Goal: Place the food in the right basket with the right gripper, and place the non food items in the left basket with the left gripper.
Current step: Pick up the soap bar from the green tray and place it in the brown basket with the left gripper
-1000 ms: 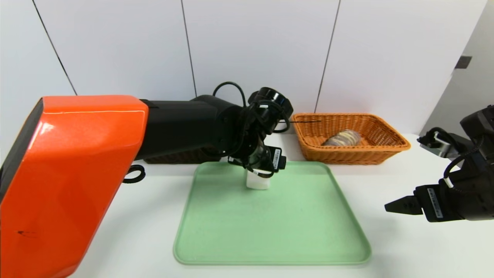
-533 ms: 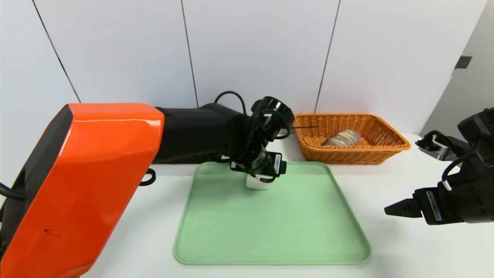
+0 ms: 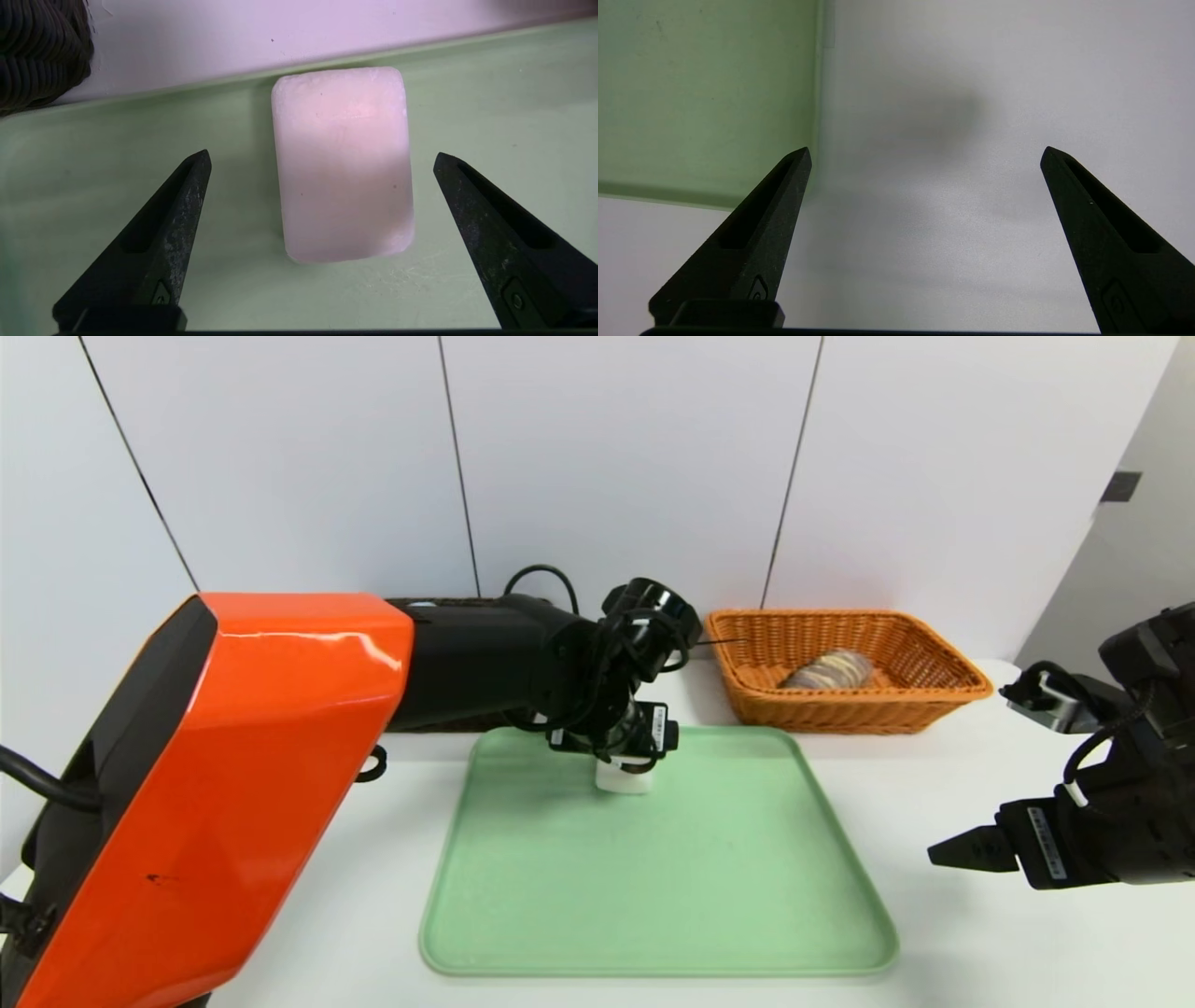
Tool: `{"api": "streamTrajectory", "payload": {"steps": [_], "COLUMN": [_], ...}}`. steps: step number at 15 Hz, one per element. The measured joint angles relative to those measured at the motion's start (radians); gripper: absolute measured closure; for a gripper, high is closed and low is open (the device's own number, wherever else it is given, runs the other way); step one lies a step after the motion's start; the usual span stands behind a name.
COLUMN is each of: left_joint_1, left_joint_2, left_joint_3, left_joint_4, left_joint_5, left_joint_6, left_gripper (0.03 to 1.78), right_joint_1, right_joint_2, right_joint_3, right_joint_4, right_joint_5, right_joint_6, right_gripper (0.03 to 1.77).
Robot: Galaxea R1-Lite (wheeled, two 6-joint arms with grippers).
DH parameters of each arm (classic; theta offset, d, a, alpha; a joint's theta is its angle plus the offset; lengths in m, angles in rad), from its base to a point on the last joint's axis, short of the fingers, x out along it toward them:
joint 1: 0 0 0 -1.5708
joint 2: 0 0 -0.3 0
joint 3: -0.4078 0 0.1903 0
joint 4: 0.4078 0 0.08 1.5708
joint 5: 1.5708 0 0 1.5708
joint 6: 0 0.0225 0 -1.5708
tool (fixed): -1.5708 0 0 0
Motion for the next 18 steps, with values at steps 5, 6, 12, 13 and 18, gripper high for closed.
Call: {"api": "streamTrajectory", "payload": {"steps": [5, 6, 12, 13, 18], "left_joint_1": [0.000, -0.001, -0.001, -0.001, 0.001], "left_joint_2": [0.015, 0.018, 0.036, 0.039, 0.049], "left_joint_3": [0.000, 0.000, 0.000, 0.000, 0.000], "left_joint_4": [-0.025, -0.025, -0.025, -0.026, -0.026], "left_joint_5": [0.000, 0.000, 0.000, 0.001, 0.001], "left_joint_6": [0.000, 0.001, 0.001, 0.001, 0.001], "left_gripper": [0.12, 0.12, 0.12, 0.12, 0.12], "right_joint_1": [0.000, -0.001, -0.009, -0.010, -0.010], "right_joint_2": [0.000, 0.000, 0.000, 0.000, 0.000], "right_joint_3": [0.008, 0.008, 0.008, 0.008, 0.011], "right_joint_4": [-0.003, -0.003, -0.004, -0.002, -0.002], "right_joint_5": [0.000, 0.000, 0.000, 0.000, -0.001], "right_joint_6": [0.001, 0.000, -0.001, -0.001, -0.002], "right_gripper": [0.10, 0.10, 0.10, 0.10, 0.10]}}
